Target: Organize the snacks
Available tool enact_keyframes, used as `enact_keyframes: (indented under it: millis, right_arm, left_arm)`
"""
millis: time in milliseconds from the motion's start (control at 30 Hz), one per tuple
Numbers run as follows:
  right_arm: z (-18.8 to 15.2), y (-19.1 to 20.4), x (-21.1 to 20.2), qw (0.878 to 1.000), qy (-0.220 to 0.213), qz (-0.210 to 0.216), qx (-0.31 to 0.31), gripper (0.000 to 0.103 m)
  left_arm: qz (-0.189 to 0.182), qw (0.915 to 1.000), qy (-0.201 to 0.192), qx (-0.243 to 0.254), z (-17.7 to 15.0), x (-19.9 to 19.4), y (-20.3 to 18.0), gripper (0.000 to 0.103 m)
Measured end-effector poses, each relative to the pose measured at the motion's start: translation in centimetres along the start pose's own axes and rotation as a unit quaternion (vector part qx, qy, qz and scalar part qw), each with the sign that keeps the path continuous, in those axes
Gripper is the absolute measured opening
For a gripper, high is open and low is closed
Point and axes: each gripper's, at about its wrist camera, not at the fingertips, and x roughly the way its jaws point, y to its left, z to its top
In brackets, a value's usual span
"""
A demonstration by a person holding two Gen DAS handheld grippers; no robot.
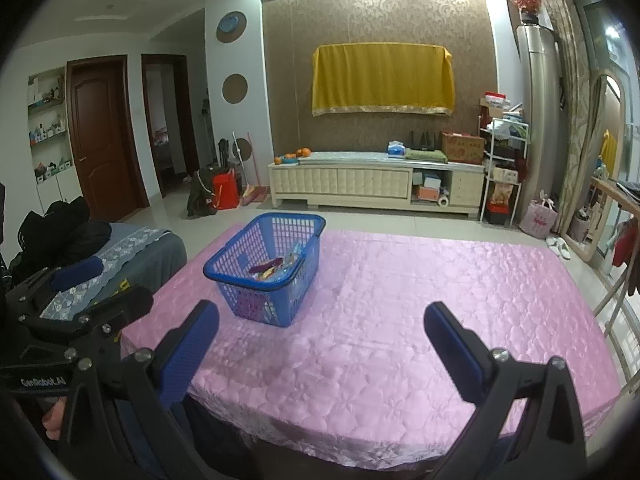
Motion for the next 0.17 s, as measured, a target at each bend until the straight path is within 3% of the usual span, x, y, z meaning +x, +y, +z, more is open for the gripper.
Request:
enact_keyframes:
  millis: [167]
  right_arm:
    - [0.01,-0.02,-0.05,1.000,0.001,0.001,-0.001,0.103]
  left_arm:
    - [-0.002,1.0000,0.003,-0.002,-0.04,0.03,0.01,0.103]
